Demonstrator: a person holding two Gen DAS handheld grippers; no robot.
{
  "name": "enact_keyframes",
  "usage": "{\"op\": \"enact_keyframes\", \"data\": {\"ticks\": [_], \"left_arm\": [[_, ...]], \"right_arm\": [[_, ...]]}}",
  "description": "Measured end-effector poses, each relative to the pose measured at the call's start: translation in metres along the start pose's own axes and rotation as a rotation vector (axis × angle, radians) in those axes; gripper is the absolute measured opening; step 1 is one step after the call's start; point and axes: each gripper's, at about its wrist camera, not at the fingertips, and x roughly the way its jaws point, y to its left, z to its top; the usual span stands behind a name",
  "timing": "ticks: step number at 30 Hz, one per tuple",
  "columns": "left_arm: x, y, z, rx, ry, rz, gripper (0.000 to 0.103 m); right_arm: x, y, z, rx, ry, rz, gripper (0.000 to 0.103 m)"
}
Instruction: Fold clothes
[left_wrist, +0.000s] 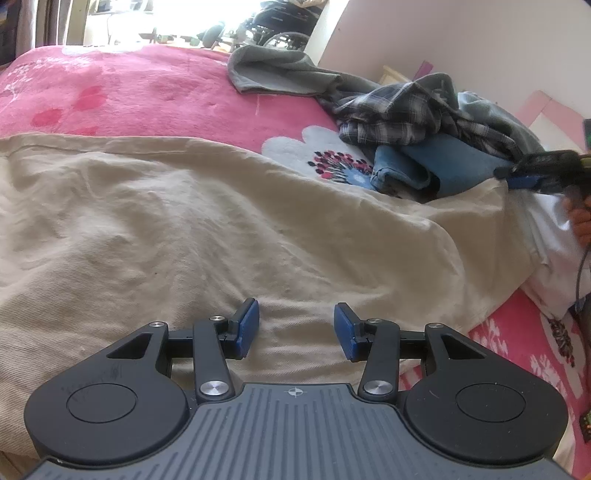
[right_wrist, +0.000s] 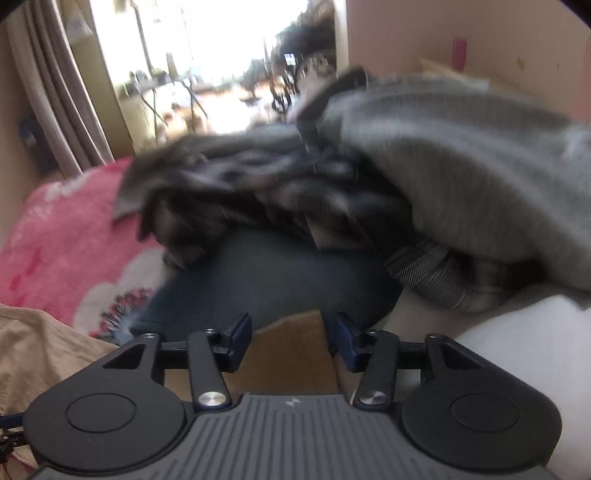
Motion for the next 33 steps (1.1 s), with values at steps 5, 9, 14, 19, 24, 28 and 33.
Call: {"op": "enact_keyframes", "data": {"ticks": [5,9,14,19,24,28,33], "left_arm": [[0.0,0.0,-0.001,0.001,-0.005,0.001,0.045],[0.0,0.0,-0.002,-0.001,-0.014,0.005,0.045],[0.001,-0.001,-0.001,-0.012,-0.025,0.014,0.045],[0.003,-0.003,0.0,-0.005,-0.029,0.021,0.045],[0.006,-0.01,-0.001,0.039,-0.023,0.049,0.045],[0.006,-0.012,-0.001,0.054,-0.026,0.053,0.045],[0.008,-0.01,0.002,0.043,-0.035,0.049,0.045]], "right_arm": [[-0.007,0.005,-0.012,-0.007,-0.011,0.026,0.013],[-0.062,0.042,-0.029,-0.144,-0.132,0.049,0.012],[-0.118,0.081,-0.031,-0.293,-0.316,-0.066,0.012],[-0.088,0.068,-0.008,-0.264,-0.332,-0.207,0.012],[-0.012,0.036,0.003,-0.16,-0.231,-0.27,0.018],[-0.023,0.011,0.0,-0.025,-0.324,-0.239,0.039],[-0.069,0.003,-0.021,0.091,-0.332,-0.104,0.041]]}}
